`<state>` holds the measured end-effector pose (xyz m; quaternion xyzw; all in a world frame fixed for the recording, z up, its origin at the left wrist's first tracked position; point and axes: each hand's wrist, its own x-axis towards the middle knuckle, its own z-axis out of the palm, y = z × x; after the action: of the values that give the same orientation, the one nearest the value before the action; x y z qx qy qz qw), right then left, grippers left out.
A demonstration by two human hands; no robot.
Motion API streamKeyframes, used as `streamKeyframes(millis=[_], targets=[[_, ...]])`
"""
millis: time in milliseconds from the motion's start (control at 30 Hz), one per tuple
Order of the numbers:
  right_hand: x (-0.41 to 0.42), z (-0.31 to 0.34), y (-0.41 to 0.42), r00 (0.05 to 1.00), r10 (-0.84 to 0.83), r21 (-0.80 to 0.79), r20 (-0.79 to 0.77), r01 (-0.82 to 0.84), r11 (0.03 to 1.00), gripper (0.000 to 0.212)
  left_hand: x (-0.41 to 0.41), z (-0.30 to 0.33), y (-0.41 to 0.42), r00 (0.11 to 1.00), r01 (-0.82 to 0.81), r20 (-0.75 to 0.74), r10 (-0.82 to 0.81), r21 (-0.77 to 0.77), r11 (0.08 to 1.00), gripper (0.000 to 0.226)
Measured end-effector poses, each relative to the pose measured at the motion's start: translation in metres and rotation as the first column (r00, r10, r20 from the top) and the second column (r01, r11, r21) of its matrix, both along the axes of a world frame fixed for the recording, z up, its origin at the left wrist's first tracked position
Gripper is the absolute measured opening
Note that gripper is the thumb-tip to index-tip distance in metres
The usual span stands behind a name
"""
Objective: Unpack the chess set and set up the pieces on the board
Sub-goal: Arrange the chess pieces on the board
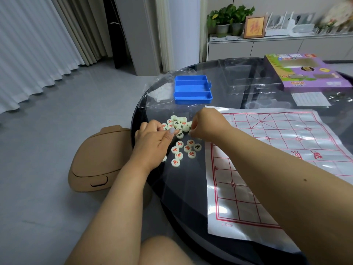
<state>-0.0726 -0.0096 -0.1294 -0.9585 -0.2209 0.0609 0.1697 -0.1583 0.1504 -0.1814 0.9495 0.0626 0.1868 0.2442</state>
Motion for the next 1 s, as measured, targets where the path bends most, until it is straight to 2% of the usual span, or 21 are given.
streamKeyframes(millis=[133, 233, 433, 633, 767, 900, 1000], targets=[[0.005, 0.002, -0.003, 0.999, -0.015, 0.015, -0.05, 0.016, 1.0, 0.021, 0.001, 0.0, 0.002, 0.999, 0.001, 0.036, 0.002, -0.07, 0.998, 0.081], [0.011, 0.002, -0.007, 0.996, -0.039, 0.059, -0.079, 0.044, 0.997, 0.022, -0.002, 0.002, 0.0, 0.997, 0.045, 0.062, -0.041, -0.066, 0.997, 0.072], [0.014, 0.0, -0.01, 0.988, -0.061, 0.087, -0.139, 0.073, 0.994, 0.024, -0.003, 0.004, -0.001, 0.998, 0.031, 0.055, -0.025, -0.097, 0.995, 0.067], [0.009, 0.002, -0.017, 0.996, -0.024, 0.13, -0.087, 0.035, 0.991, 0.02, -0.004, 0.004, -0.001, 0.997, 0.061, 0.056, -0.055, -0.117, 0.991, 0.062], [0.005, 0.004, -0.021, 0.996, 0.014, 0.201, -0.086, 0.003, 0.98, 0.025, -0.001, 0.0, 0.002, 0.997, 0.072, -0.003, -0.073, -0.129, 0.989, 0.082], [0.001, 0.0, -0.023, 0.992, 0.017, 0.233, -0.122, 0.012, 0.972, 0.023, 0.0, 0.001, 0.0, 0.999, 0.04, -0.023, -0.043, -0.089, 0.995, 0.084], [-0.001, 0.0, -0.025, 0.989, 0.05, 0.236, -0.136, -0.017, 0.972, 0.021, 0.004, -0.005, 0.003, 1.0, -0.005, -0.029, 0.005, -0.032, 0.999, 0.096]])
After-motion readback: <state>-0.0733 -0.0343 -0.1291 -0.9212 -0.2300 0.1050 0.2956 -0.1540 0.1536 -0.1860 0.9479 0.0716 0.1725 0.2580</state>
